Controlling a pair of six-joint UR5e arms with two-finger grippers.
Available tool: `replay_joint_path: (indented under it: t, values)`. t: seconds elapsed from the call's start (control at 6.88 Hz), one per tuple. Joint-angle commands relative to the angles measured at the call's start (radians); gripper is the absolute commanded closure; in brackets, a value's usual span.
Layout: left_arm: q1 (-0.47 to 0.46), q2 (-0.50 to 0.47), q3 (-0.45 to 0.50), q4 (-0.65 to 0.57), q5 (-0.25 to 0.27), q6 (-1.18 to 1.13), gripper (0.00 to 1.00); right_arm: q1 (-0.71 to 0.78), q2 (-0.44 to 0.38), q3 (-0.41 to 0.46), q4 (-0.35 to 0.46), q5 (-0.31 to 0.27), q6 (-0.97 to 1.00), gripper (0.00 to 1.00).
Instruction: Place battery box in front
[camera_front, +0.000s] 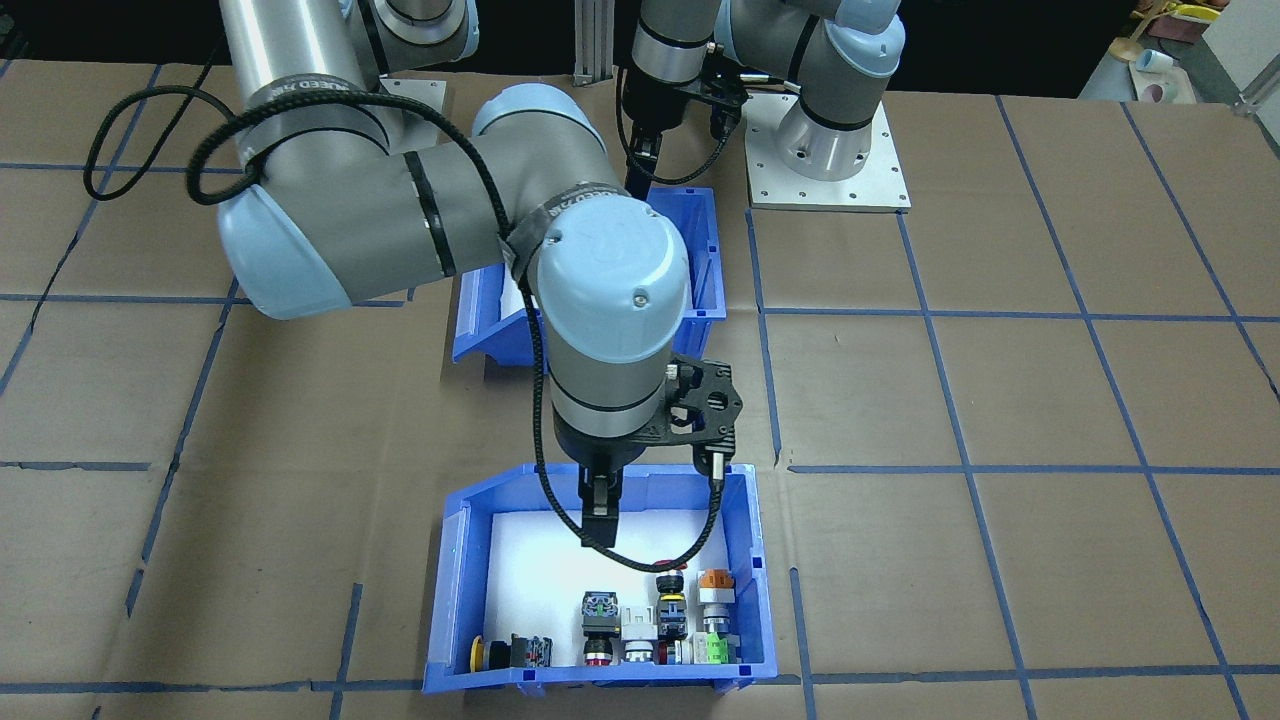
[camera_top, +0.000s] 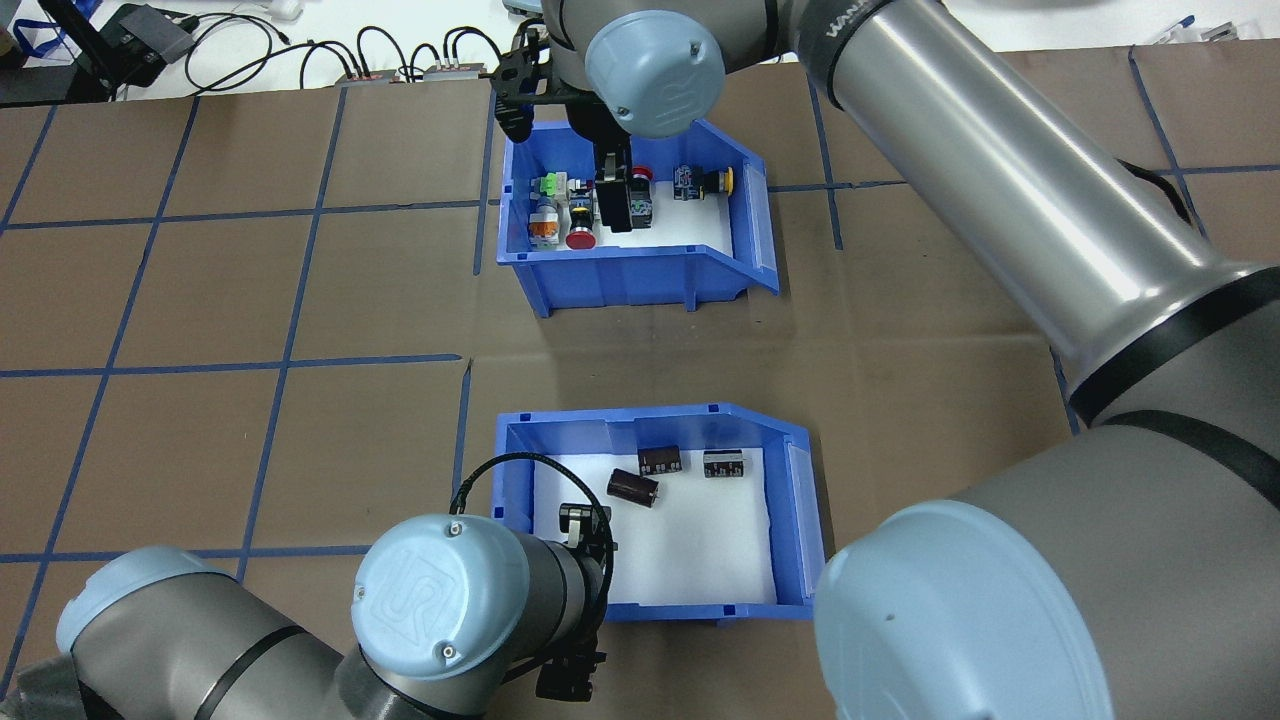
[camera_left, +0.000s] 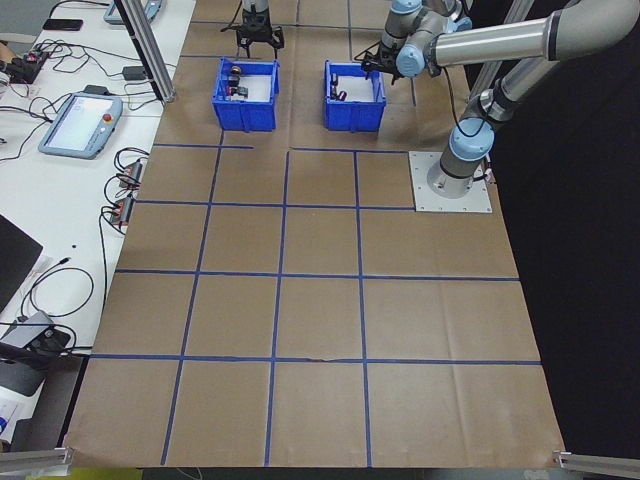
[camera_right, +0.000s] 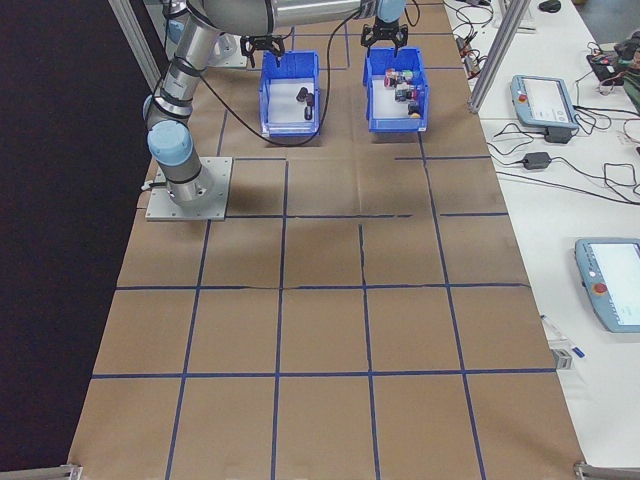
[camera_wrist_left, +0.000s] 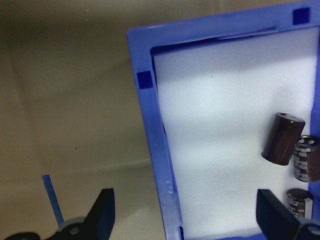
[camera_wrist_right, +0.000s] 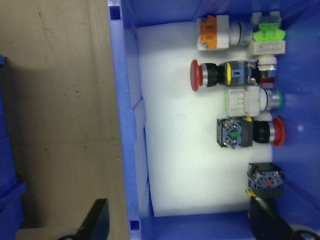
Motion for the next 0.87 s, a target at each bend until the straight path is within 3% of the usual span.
replay_joint_path:
  t: [0.0,0.15,0.58,0.73]
  values:
    - [-0.002,-0.016,-0.022,0.024,-0.004,-0.001,0.02,0.040,0.059,0.010,-0.017,-0.009,0.015,0.00]
    - [0.000,-0.033,-0.022,0.027,-0.004,-0.015,0.02,0.041,0.070,0.029,-0.024,-0.006,0.036,0.00]
    - [-0.002,-0.105,-0.015,0.062,-0.002,-0.044,0.05,0.039,0.052,0.176,-0.229,-0.017,0.044,0.00]
    - [-0.002,-0.131,-0.014,0.095,-0.002,-0.045,0.07,0.037,0.041,0.181,-0.230,-0.020,0.047,0.13]
